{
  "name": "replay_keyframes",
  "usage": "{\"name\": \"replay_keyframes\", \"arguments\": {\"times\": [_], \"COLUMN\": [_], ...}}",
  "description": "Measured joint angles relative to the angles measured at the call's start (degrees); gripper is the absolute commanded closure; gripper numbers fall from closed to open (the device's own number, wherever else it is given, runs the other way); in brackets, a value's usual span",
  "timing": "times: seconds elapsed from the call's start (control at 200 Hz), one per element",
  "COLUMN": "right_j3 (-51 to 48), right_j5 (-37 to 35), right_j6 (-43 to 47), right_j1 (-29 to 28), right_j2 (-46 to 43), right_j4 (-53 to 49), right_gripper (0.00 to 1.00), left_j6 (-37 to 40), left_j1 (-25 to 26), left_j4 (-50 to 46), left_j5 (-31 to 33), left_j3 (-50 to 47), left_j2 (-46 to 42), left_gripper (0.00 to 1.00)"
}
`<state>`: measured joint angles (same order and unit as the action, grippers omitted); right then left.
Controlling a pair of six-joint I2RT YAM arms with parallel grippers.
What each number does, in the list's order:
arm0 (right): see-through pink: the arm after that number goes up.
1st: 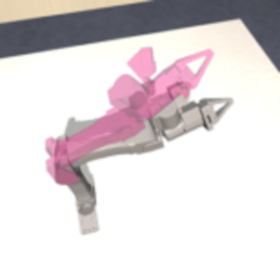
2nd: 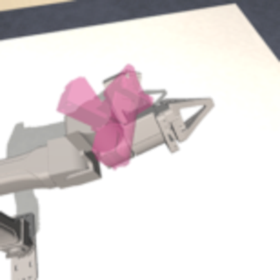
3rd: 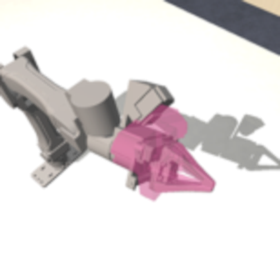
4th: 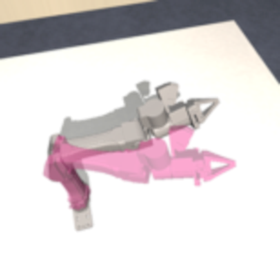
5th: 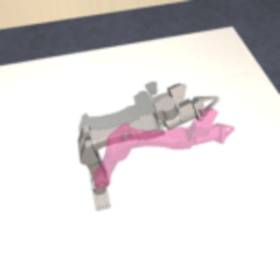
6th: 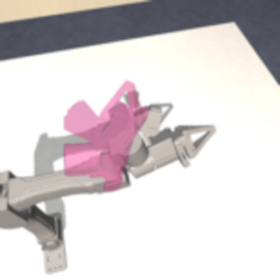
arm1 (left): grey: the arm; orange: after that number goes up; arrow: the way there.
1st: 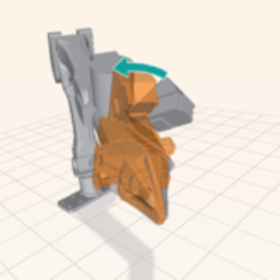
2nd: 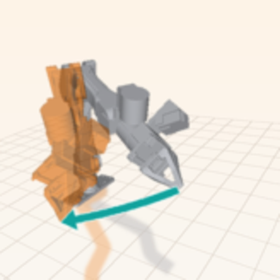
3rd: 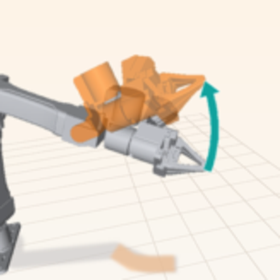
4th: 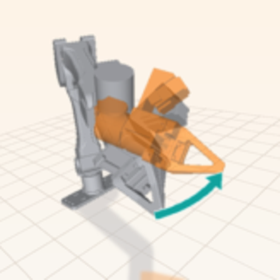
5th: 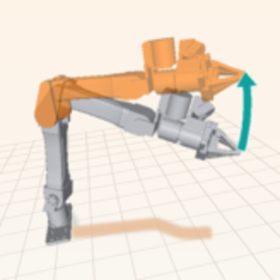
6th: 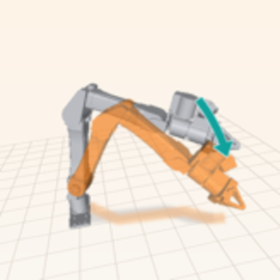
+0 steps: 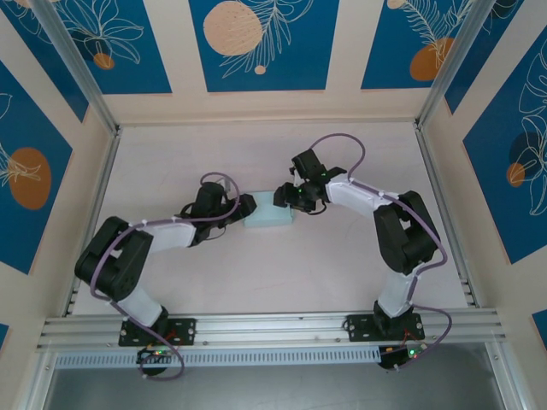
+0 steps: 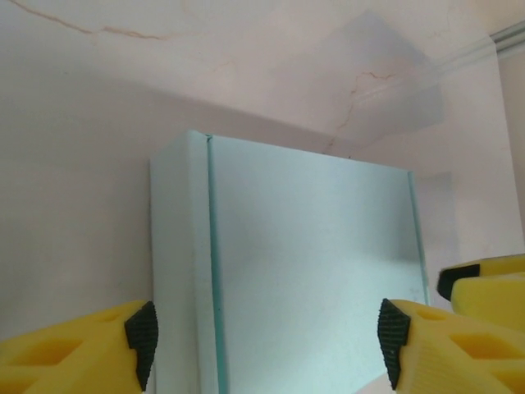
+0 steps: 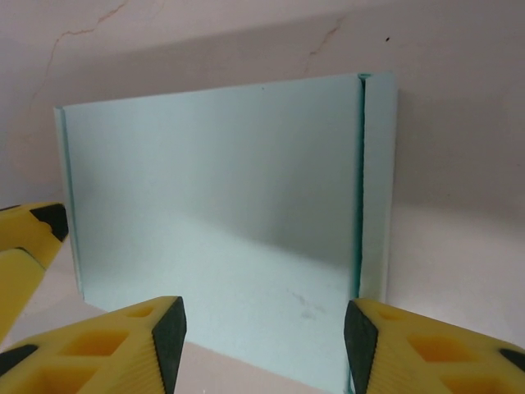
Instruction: Fold the paper box
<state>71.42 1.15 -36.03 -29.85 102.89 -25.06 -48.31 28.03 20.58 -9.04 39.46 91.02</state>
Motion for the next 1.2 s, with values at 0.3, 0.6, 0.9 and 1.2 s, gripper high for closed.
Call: {"name": "replay_keyframes", "arguments": {"times": [0.3, 0.6, 0.9, 1.2], "right_j3": [-8.0, -19.63, -32.87, -46.18], "right_j5": [-9.57, -18.88, -27.02, -28.15], "right_j6": [2.32, 4.81, 13.03, 22.14], "right_j1": [4.59, 13.38, 16.0, 18.86], "right_j2": [-20.41, -33.55, -40.63, -46.73], "right_j4": [-2.71, -2.67, 8.41, 25.62], "right_gripper": [0.14, 0.01, 0.01, 0.01], "left_j6": [12.07, 29.7, 43.23, 48.89], "left_j1": [-6.99, -8.31, -8.79, -13.16], "left_j4": [-13.9, -9.4, -1.6, 5.16], "left_j5": [12.61, 25.9, 31.21, 30.88], "left_j3": [-1.9, -17.68, -22.36, -27.89], "left_j2": [-23.8, -40.57, -40.28, -37.94], "left_gripper": [0.0, 0.0, 0.0, 0.0]}}
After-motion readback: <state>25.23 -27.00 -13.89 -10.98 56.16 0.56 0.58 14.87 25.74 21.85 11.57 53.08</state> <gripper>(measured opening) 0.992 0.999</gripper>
